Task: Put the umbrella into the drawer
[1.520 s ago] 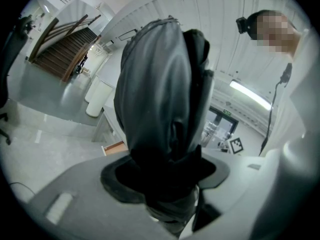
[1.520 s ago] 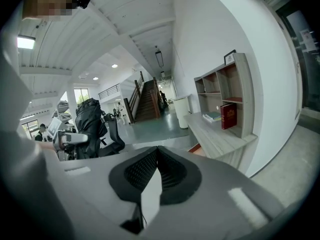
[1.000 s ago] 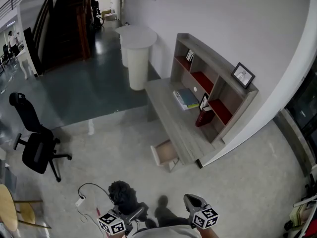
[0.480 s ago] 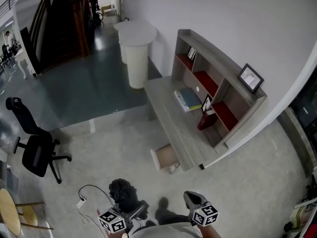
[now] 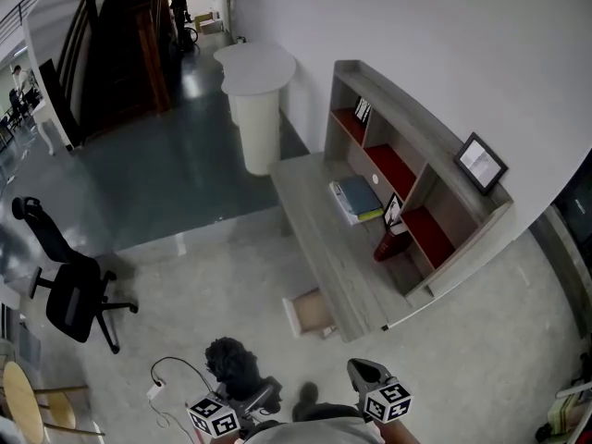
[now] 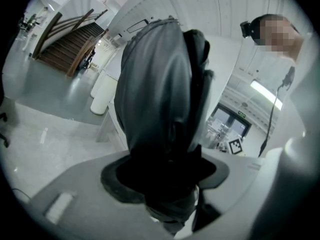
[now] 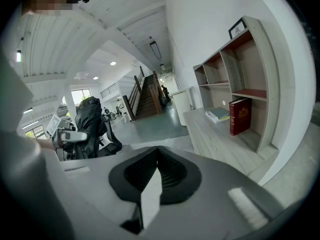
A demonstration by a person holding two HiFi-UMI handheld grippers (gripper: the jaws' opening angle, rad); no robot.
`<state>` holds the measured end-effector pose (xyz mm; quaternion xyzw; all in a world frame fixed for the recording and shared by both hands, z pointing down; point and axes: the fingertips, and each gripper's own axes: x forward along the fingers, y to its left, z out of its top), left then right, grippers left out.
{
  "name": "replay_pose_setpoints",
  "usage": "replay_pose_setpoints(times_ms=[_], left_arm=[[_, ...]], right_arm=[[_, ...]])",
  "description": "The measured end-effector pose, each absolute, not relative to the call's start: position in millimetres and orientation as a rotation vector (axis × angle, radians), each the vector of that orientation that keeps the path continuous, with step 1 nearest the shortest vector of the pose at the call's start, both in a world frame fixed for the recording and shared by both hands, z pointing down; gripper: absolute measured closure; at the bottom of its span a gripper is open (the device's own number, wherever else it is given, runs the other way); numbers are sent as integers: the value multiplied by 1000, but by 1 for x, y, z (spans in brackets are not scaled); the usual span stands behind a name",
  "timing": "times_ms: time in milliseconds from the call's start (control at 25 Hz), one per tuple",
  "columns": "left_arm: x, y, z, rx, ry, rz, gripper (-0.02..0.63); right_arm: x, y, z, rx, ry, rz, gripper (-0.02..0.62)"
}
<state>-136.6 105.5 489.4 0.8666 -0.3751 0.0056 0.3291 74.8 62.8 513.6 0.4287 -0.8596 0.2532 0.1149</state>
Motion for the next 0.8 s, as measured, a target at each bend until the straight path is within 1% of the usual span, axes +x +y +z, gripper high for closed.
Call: replay_pose_setpoints(times_ms=[400,800], left_arm=[[-102,47,508,2244,-944,51,348],[-95,22,519,2237,-875,124,348]], right_arm=[[113,10,530,1268,-2501,779,589],[111,-6,540,1293,-2481,833,589]])
